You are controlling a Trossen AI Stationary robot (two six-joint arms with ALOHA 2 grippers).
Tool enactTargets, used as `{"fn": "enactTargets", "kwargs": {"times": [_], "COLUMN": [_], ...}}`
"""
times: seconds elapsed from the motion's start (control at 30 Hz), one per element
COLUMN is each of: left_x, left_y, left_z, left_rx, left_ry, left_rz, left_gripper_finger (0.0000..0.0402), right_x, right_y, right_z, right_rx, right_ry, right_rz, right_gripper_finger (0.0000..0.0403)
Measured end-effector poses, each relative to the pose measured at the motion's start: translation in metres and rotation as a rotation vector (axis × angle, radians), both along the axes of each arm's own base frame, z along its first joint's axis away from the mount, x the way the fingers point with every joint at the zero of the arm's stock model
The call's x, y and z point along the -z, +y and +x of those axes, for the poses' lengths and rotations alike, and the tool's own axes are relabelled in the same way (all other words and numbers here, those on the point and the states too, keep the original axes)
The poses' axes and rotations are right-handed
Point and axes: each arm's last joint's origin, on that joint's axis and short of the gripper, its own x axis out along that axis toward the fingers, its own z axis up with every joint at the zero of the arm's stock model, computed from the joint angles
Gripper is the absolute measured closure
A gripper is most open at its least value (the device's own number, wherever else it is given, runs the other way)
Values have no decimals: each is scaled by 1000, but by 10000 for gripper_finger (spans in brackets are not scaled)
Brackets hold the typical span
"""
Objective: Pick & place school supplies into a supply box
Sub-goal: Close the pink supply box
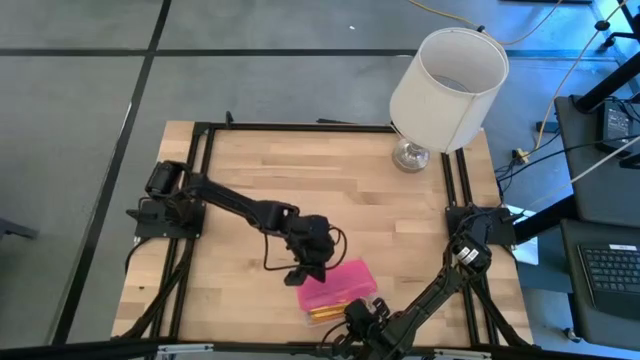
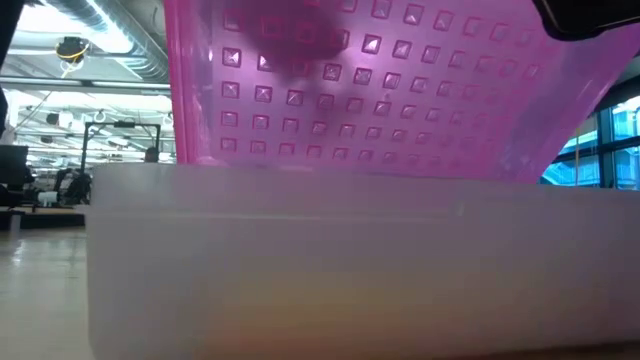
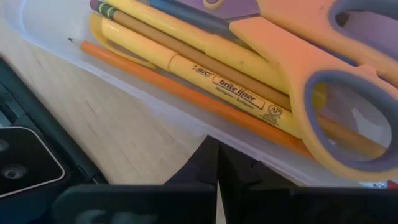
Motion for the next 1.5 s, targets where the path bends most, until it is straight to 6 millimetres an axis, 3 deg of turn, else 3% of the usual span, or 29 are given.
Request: {"fn": "enactTargets", "kwargs": {"times": [0.23,0.4,0.67,0.87,1.1,1.3,1.5], "left_x": [1,1,-1,-8,-7,-6,-4], "left_y": [-12,-14,-15,-25,-39,-64,-76], "left_z": [-2,-2,-1,2,-2,-11,-17], "left_rx": [-41,-55,-61,-65,-205,-262,-368], "left_ry": [9,18,-5,-76,-17,-9,15], "left_rz": [33,28,17,-17,-41,-17,16], "left_gripper_finger": [398,398,398,398,398,398,398], "right_x": [-1,-13,-43,-82,-123,-122,-122], "right_y": [4,14,23,28,15,-10,-26], "right_z": [-4,-9,-15,-22,-20,7,25], "right_rx": [-10,-34,-56,-76,-169,-293,-419], "right_ry": [-7,11,36,54,57,168,225], "right_rz": [7,19,-12,-50,-187,-204,-189], "right_gripper_finger": [399,399,399,399,399,399,400]}}
